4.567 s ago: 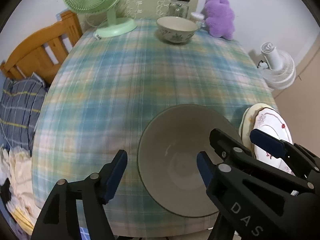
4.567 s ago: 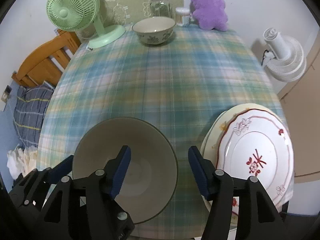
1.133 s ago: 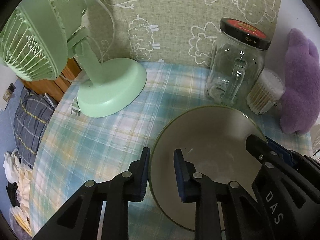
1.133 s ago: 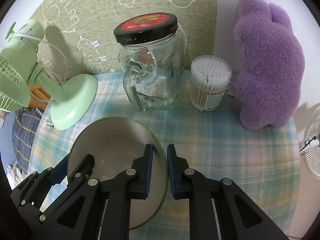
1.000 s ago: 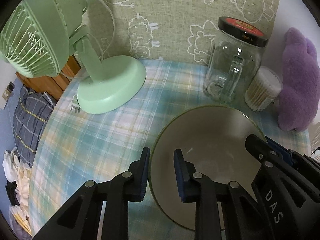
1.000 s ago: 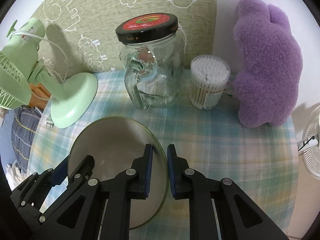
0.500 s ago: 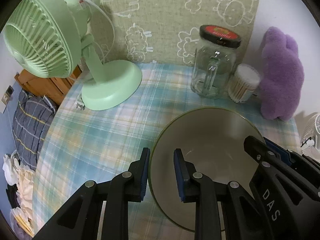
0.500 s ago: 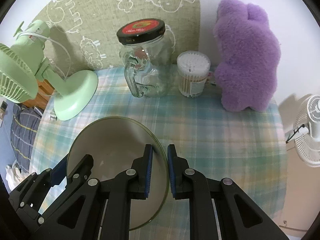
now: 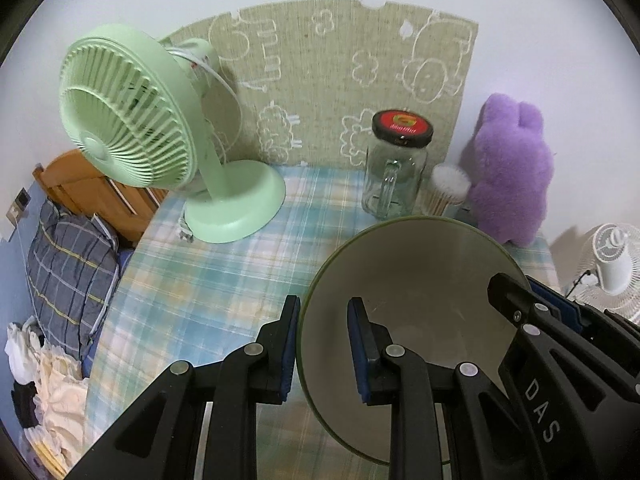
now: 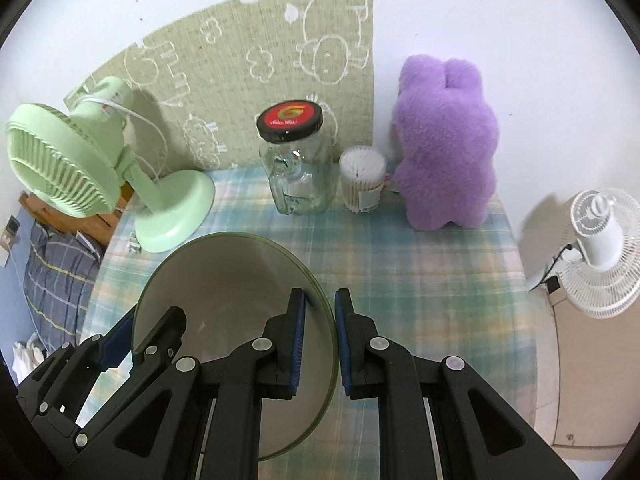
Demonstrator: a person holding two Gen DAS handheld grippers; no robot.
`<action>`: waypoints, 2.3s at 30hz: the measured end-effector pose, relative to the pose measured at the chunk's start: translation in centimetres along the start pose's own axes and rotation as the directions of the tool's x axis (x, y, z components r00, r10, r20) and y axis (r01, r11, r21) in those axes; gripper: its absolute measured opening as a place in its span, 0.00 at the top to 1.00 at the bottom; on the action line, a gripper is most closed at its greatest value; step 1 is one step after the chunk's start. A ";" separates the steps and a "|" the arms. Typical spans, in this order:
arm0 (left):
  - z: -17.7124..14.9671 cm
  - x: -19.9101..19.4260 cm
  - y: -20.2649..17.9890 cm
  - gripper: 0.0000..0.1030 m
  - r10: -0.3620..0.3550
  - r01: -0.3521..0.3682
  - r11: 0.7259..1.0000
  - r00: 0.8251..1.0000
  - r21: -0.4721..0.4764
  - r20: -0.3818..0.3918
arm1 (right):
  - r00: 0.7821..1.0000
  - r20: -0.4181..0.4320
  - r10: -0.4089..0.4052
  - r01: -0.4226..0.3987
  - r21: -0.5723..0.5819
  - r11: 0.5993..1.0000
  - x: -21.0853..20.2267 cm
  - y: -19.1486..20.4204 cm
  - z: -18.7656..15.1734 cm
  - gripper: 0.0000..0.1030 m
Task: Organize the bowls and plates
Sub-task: 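Lift the white bowl with both grippers and carry it toward the plate stack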
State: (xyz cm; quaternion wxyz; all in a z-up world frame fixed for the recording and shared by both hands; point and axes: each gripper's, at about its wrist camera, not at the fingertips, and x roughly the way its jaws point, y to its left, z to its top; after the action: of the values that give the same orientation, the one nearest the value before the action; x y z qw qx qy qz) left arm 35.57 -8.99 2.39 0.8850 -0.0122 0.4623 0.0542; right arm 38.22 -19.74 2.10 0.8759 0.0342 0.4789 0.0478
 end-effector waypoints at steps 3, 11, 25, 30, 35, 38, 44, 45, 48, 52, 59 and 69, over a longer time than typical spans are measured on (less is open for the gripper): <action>-0.3 -1.6 0.7 0.79 -0.017 0.016 1.000 1.000 0.005 0.020 | 1.000 0.015 -0.015 0.015 0.002 1.000 -1.7 0.6 -0.4 0.82; -1.7 -5.8 2.8 0.79 -0.063 0.060 0.997 0.996 0.049 0.061 | 0.996 0.064 -0.059 0.057 0.039 0.998 -6.9 2.6 -2.6 0.82; -7.6 -10.3 6.3 0.79 -0.122 0.115 0.987 0.991 0.110 0.053 | 0.990 0.077 -0.116 0.108 0.097 0.989 -12.2 5.7 -9.4 0.82; -9.8 -11.2 7.0 0.79 -0.144 0.138 0.983 0.989 0.124 0.043 | 0.987 0.076 -0.139 0.130 0.114 0.985 -13.5 6.4 -12.2 0.82; -12.0 -11.7 7.7 0.79 -0.162 0.158 0.978 0.987 0.137 0.020 | 0.986 0.057 -0.157 0.149 0.127 0.981 -14.3 6.9 -14.6 0.82; -13.2 -11.8 8.1 0.79 -0.164 0.161 0.977 0.987 0.139 0.007 | 0.985 0.045 -0.165 0.158 0.130 0.979 -14.6 7.4 -16.1 0.82; -15.5 -11.4 8.6 0.79 -0.165 0.169 0.975 0.986 0.145 -0.038 | 0.985 0.013 -0.172 0.169 0.133 0.977 -14.4 8.0 -18.8 0.82; -15.8 -11.4 8.7 0.79 -0.166 0.170 0.974 0.985 0.146 -0.043 | 0.985 0.008 -0.174 0.171 0.134 0.976 -14.4 8.0 -19.2 0.82; -16.9 -11.1 8.8 0.79 -0.166 0.174 0.973 0.984 0.154 -0.064 | 0.984 -0.016 -0.177 0.178 0.138 0.974 -14.0 8.0 -20.3 0.82; -18.3 -10.5 8.7 0.79 -0.164 0.178 0.971 0.981 0.157 -0.099 | 0.982 -0.046 -0.181 0.186 0.143 0.972 -13.5 7.8 -21.7 0.82; -19.8 -9.5 8.6 0.79 -0.152 0.175 0.971 0.978 0.163 -0.146 | 0.979 -0.098 -0.177 0.190 0.148 0.971 -12.2 7.5 -23.5 0.82; -20.9 -8.5 8.8 0.79 -0.117 0.146 0.975 0.979 0.169 -0.169 | 0.977 -0.146 -0.153 0.175 0.153 0.973 -10.6 7.4 -24.7 0.82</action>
State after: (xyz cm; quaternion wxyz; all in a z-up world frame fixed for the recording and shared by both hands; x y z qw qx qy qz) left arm 12.71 -2.46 -2.36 0.8447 0.0329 0.5320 -0.0480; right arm 11.34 -13.25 -1.60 0.8372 0.0636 0.5396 -0.0625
